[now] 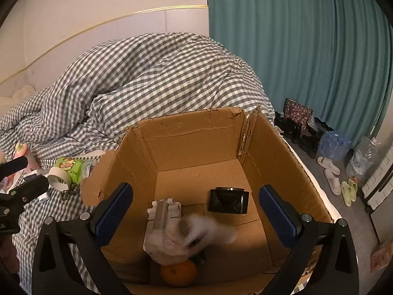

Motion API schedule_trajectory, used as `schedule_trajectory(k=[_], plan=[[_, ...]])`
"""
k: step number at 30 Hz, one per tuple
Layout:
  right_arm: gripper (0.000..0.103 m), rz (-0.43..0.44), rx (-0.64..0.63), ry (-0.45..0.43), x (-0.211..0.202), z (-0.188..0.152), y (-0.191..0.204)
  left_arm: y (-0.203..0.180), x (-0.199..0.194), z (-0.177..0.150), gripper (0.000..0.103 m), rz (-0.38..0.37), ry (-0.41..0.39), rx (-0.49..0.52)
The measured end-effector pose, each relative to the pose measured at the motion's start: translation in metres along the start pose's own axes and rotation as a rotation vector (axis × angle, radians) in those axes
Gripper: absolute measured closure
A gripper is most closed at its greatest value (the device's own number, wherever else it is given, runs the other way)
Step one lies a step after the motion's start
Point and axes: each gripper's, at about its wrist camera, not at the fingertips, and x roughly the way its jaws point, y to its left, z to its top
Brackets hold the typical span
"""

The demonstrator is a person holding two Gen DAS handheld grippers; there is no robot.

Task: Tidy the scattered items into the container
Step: 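Open both tools to drop the tissue and bottle into the box, then move both tools back toward the blue tissue pack and tape roll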

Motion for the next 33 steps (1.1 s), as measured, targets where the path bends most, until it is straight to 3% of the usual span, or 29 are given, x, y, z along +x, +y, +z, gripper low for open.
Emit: schedule_trajectory(k=[10, 18, 33], plan=[[0.0, 0.005, -0.013, -0.03, -0.022, 0.007, 0.015, 0.014, -0.019, -0.002, 0.0, 0.013, -0.025, -0.016], [0.0, 0.009, -0.037, -0.068, -0.051, 0.017, 0.044, 0.042, -0.056, -0.005, 0.0, 0.042, -0.064, -0.048], [0.0, 0.103, -0.114, -0.151, -0.104, 0.02, 0.134, 0.14, -0.141, -0.033, 0.0, 0.174, -0.138, -0.155]])
